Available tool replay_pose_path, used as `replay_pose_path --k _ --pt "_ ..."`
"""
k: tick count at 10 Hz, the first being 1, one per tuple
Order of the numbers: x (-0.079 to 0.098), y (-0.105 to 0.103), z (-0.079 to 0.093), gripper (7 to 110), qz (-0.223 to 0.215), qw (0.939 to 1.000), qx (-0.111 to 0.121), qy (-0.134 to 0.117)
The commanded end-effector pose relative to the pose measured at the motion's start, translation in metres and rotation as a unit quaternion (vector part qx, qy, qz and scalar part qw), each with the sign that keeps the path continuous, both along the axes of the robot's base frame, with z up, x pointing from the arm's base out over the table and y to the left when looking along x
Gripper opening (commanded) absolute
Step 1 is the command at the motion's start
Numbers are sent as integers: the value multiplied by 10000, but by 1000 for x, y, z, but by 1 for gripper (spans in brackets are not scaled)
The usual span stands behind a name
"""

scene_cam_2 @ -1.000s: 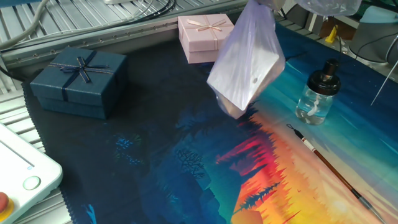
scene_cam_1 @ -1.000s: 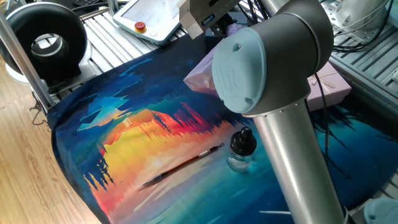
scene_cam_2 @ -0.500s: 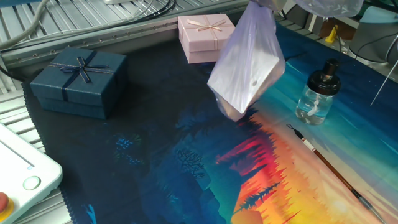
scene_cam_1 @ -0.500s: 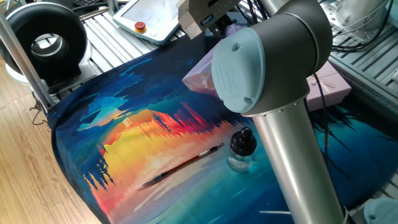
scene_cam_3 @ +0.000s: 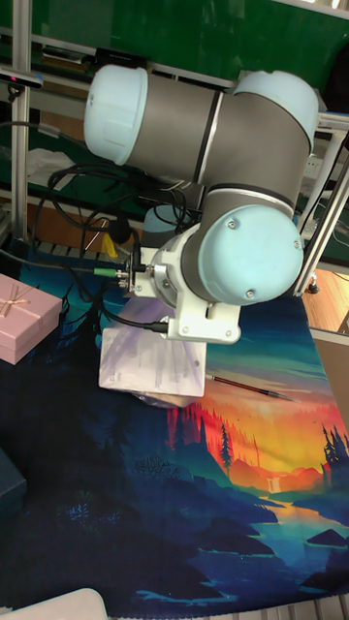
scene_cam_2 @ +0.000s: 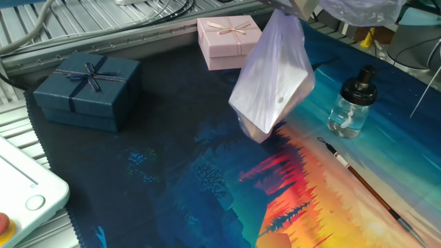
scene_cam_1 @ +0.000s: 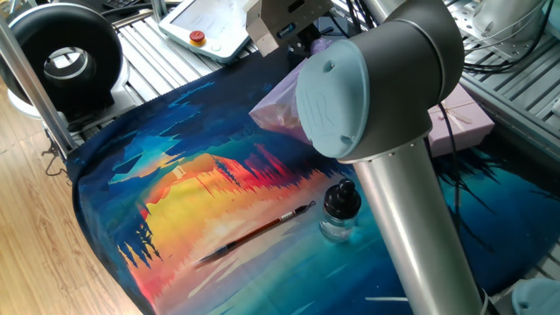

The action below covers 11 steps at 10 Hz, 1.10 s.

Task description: Pick up a bag of things

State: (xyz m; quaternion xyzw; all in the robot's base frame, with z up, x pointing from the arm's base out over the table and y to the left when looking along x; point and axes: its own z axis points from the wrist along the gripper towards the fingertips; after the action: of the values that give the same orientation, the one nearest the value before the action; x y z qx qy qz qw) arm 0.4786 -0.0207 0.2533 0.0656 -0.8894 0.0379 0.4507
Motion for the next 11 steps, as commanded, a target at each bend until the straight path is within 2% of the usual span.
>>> replay_pose_path --k 1,9,11 --pt "1 3 -1 7 -22 9999 128 -31" --pt "9 -4 -6 7 45 10000 63 31" --pt "12 -1 -10 7 23 9999 116 26"
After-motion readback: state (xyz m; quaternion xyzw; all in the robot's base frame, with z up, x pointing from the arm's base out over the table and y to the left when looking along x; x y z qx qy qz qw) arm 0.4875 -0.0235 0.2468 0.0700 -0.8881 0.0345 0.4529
